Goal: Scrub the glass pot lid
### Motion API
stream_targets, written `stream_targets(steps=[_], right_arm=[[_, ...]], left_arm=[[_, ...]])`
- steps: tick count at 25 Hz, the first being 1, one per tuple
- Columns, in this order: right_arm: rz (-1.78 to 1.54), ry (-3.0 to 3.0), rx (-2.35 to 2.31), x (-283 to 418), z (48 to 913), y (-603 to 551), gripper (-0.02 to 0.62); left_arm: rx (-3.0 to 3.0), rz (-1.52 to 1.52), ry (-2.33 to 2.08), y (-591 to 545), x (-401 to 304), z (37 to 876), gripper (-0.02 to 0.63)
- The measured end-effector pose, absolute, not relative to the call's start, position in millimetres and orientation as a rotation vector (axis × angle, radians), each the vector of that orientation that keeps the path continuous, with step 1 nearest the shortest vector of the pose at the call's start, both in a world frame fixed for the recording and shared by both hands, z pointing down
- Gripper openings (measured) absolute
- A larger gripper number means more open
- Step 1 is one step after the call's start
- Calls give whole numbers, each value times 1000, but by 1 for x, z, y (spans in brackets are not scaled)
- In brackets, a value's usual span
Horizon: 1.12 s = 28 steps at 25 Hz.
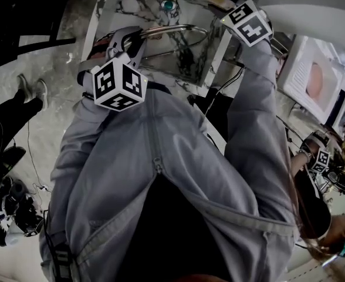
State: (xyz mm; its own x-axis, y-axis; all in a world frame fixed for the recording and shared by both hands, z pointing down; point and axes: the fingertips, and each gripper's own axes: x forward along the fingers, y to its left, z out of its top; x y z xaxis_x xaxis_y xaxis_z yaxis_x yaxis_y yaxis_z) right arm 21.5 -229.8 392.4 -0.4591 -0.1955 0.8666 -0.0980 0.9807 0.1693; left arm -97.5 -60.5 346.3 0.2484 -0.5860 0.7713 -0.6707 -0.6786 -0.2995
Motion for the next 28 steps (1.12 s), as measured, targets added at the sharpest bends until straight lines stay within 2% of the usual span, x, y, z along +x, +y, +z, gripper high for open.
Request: stream_targets(steps=[5, 17, 24, 28], right_arm=[[-63, -2215, -117, -13, 337, -135, 176], [-24, -2217, -269, -13, 296, -68, 190], [-55, -2050, -381, -26, 352, -30, 215], [-214, -2009, -321, -38, 376, -26, 212]], left_arm=[[2439, 1443, -1200, -51, -95, 345, 69], [2538, 1531, -1110, -25, -85, 337, 69], [2558, 1540, -1072, -18, -84, 336, 69], [2561, 1541, -1046, -13, -82, 337, 69]])
